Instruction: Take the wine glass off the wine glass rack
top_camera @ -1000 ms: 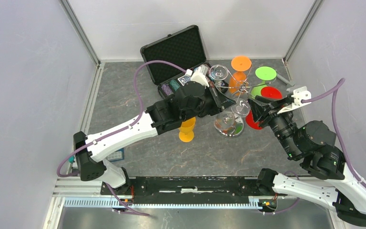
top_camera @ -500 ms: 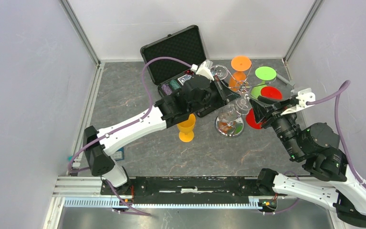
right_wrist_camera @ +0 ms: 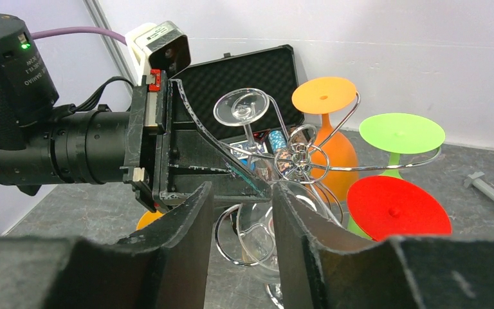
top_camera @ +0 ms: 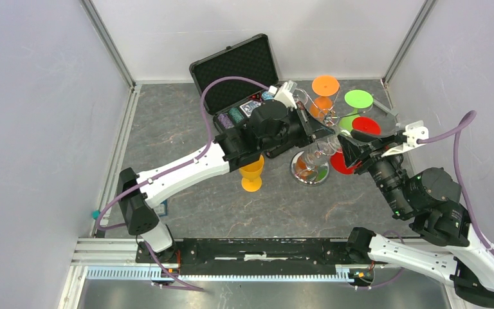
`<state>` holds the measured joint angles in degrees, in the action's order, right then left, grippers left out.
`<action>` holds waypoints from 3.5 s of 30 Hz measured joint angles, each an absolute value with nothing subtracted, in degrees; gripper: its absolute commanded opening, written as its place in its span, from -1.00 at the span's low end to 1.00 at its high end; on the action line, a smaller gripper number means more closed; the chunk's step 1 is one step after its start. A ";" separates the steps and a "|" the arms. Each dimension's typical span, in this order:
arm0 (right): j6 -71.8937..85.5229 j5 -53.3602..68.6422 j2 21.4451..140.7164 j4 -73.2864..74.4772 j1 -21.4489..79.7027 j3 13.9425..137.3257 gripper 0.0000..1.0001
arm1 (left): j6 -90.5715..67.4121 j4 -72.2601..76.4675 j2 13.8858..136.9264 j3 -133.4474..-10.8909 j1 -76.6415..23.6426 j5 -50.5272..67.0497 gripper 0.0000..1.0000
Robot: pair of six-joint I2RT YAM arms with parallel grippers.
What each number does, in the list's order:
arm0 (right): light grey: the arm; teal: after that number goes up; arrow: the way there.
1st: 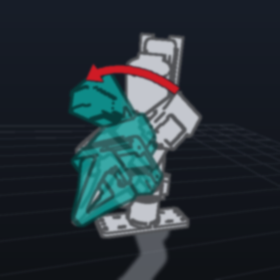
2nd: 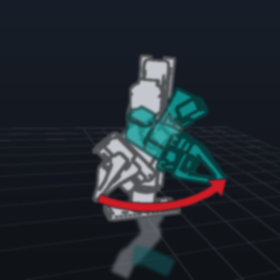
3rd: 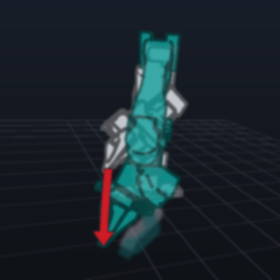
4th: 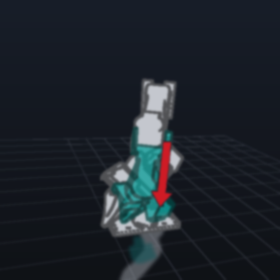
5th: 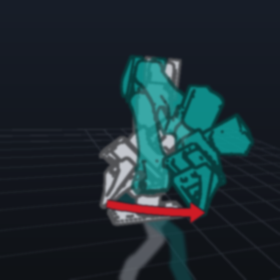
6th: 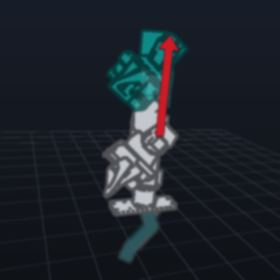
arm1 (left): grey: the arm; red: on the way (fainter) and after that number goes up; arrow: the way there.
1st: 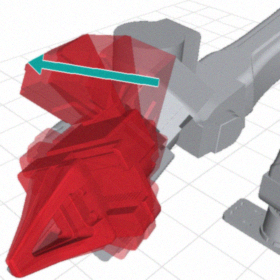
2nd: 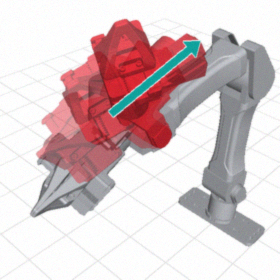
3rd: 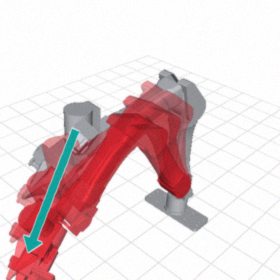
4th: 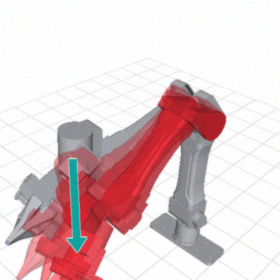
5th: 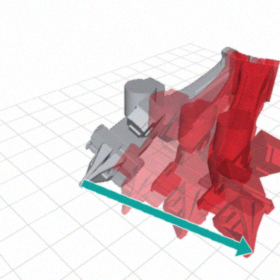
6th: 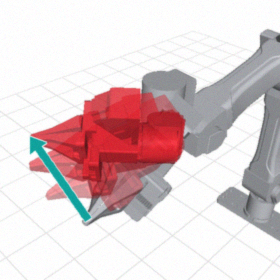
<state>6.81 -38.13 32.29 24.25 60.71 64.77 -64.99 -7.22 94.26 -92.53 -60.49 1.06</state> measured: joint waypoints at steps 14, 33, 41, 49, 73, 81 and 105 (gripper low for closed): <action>6.52 -36.29 30.70 21.32 60.71 61.98 0.52 | -66.46 -6.22 94.76 -93.80 -64.77 3.36 -0.96; 3.05 -18.98 28.58 13.10 60.71 60.07 0.87 | -68.12 -1.15 78.13 -75.44 -67.29 2.63 -0.96; 3.92 -13.58 29.41 10.15 60.71 58.41 0.87 | -68.07 -3.18 67.11 -69.01 -67.22 -1.89 -0.96; 4.45 -6.09 31.29 7.60 60.71 56.73 0.86 | -68.07 -6.68 60.20 -66.48 -62.98 -4.34 -0.96; -4.12 10.66 31.20 -12.36 60.71 37.36 0.32 | -68.36 -10.13 51.57 -63.77 -58.46 -5.04 -0.96; -2.33 10.28 37.50 -26.33 60.71 36.16 0.36 | -69.25 -9.85 50.06 -63.33 -58.46 -4.82 -0.96; 3.77 7.18 47.13 -39.40 60.71 36.12 -0.40 | -71.79 -5.76 49.69 -62.06 -58.30 -2.87 -0.96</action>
<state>3.77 7.18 47.13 -39.40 60.71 36.12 -71.79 -5.76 49.69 -62.06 -58.30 -2.87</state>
